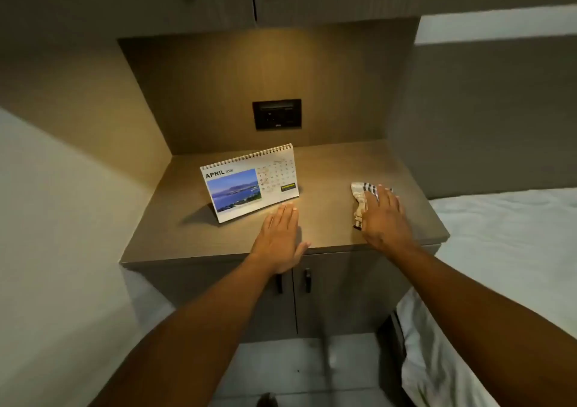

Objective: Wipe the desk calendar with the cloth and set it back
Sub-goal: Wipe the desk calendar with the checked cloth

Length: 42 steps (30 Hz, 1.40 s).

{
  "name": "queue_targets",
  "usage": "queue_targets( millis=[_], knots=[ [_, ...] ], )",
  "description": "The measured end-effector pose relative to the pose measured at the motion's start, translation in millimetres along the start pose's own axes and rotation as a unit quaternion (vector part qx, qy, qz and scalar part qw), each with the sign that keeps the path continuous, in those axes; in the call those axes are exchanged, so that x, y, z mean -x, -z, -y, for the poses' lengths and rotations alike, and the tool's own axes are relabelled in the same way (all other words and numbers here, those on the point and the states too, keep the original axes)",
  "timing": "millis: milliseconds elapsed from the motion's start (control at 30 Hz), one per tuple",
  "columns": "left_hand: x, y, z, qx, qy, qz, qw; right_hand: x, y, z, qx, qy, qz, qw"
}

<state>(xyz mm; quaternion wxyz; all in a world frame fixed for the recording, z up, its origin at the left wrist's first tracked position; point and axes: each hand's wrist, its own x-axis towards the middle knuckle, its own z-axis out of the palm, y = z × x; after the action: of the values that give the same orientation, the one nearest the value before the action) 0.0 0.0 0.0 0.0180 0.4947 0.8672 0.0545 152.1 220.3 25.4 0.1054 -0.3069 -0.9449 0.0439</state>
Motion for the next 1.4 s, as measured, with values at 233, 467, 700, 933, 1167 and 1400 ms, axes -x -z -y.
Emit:
queue_targets(
  millis=[233,467,700,933,1167,1400],
  knots=[
    [1.1,-25.6,9.3,0.008,0.006,0.022,1.0,-24.6,-12.4,-9.3,-0.015,-0.058,0.01,0.998],
    [-0.3,-30.2,11.0,-0.011,0.005,0.01,1.0,-57.3,-19.5,-4.0,-0.022,-0.057,0.057,0.996],
    [-2.7,-36.3,13.6,-0.012,0.004,0.01,1.0,-56.5,-41.6,-0.3,0.004,-0.083,0.083,0.993],
    [-1.8,-33.2,13.1,-0.01,0.007,0.025,1.0,-68.0,-48.3,4.6,-0.032,-0.132,0.062,0.989],
    [0.5,-2.9,14.4,0.036,-0.013,0.01,0.999,-49.5,-55.2,67.9,-0.202,-0.132,-0.069,0.968],
    [-50.0,100.7,68.6,-0.013,-0.057,-0.222,0.973,-25.6,-40.7,162.2,-0.433,-0.109,-0.17,0.878]
  ],
)
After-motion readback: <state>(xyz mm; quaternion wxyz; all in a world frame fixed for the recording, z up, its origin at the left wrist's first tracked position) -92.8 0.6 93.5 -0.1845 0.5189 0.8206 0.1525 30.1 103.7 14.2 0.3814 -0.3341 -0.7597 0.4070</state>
